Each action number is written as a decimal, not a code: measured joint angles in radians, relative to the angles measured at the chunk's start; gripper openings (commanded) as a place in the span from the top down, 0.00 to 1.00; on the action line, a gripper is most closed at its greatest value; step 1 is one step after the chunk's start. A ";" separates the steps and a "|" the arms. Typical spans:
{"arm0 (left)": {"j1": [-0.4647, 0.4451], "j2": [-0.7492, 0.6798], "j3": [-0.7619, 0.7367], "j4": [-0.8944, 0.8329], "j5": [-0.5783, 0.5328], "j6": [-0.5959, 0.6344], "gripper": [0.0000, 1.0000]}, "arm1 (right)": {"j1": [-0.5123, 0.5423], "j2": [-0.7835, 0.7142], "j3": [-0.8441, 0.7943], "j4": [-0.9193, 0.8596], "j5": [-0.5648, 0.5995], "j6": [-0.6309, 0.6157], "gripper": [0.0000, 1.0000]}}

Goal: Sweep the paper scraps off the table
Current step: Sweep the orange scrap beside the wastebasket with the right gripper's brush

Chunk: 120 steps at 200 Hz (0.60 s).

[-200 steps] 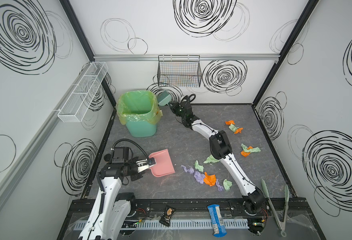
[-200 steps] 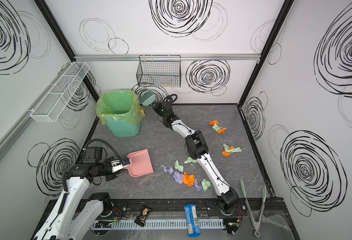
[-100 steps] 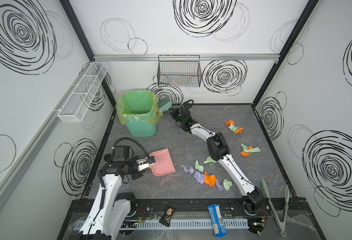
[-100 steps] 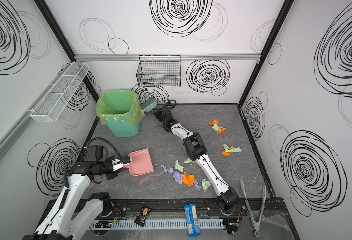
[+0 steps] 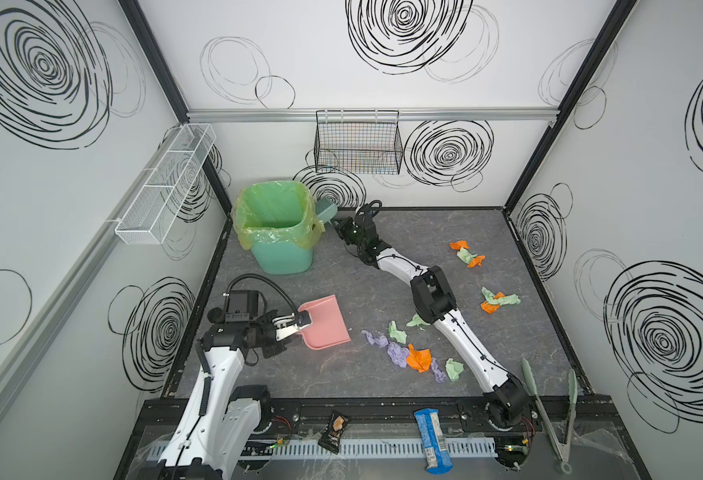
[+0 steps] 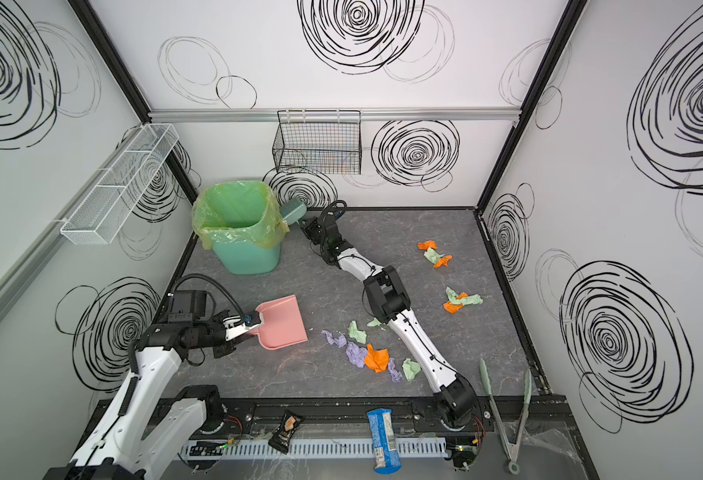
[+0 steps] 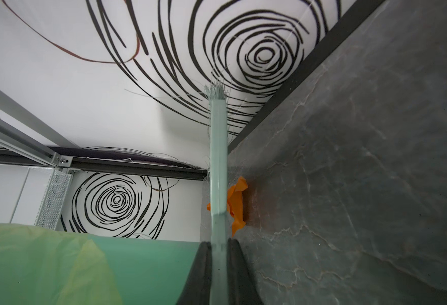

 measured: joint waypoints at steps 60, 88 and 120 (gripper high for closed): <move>0.000 0.000 0.000 0.000 0.001 -0.001 1.00 | 0.010 0.000 0.022 -0.106 -0.021 -0.109 1.00; -0.002 0.000 0.000 0.000 0.002 -0.003 1.00 | 0.009 -0.001 0.025 -0.173 -0.029 -0.196 1.00; -0.002 0.000 0.000 0.001 0.002 -0.003 1.00 | 0.006 -0.050 0.016 -0.267 -0.028 -0.335 1.00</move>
